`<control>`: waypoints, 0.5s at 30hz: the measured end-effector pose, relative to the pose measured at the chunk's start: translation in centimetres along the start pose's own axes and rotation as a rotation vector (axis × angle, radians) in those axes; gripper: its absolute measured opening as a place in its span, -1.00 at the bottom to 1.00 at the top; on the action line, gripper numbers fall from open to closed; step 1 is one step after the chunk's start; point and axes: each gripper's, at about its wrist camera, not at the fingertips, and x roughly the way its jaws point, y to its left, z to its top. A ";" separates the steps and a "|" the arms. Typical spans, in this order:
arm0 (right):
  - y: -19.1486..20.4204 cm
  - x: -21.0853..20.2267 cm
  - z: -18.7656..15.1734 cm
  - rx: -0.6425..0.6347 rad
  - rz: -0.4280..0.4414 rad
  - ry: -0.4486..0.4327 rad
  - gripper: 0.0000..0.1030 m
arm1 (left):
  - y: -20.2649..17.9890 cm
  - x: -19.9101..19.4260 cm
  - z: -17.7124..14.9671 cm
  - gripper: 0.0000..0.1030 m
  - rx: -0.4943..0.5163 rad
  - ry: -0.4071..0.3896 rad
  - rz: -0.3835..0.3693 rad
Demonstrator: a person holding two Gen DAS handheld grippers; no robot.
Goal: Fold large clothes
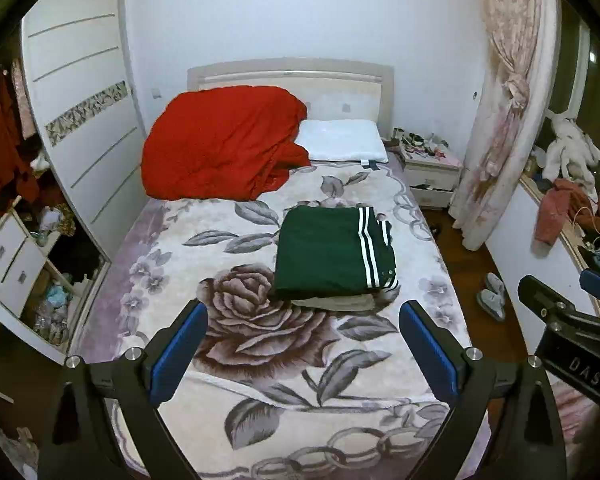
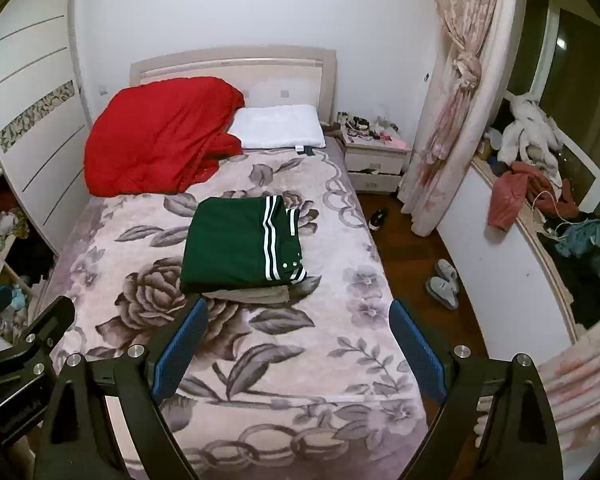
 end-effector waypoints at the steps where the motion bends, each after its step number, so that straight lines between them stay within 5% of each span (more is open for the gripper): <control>1: -0.1 -0.5 0.1 -0.002 0.003 0.000 0.81 | -0.1 -0.6 0.0 0.90 0.000 0.000 0.002; 15: -1.2 -6.3 0.2 -0.014 0.008 -0.044 0.88 | -0.5 -4.4 -0.5 0.90 -0.025 -0.046 0.029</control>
